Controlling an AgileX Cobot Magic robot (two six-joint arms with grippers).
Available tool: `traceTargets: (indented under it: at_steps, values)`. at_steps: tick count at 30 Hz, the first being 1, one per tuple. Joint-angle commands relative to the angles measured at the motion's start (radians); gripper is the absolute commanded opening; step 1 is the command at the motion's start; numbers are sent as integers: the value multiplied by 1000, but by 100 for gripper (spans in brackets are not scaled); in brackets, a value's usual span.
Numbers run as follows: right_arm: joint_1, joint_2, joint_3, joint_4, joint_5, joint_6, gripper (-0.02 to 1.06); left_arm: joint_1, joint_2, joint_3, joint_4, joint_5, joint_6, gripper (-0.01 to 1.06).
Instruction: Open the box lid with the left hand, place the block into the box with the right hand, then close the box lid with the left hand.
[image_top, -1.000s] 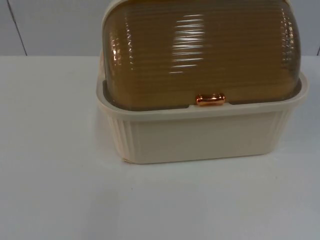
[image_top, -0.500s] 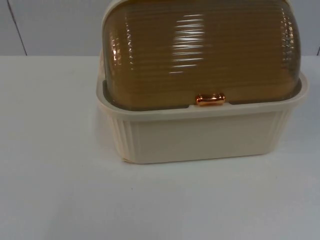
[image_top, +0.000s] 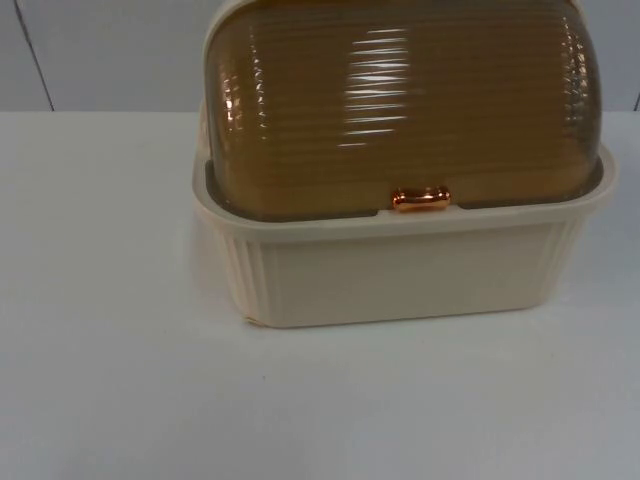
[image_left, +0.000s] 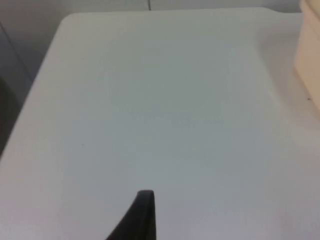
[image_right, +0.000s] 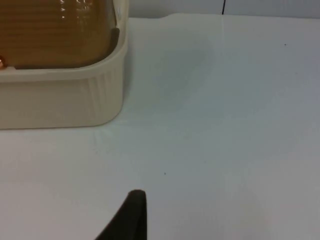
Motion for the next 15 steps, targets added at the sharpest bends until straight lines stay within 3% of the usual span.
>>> traceTargets:
  at_steps: [1,15]
  values:
    - [4,-3,7,-9,-13,1,105,2,-3,6,42,-15,-1,104]
    - [4,-3,7,-5,-13,14,105,2,-3,8,74,-11,-70,104]
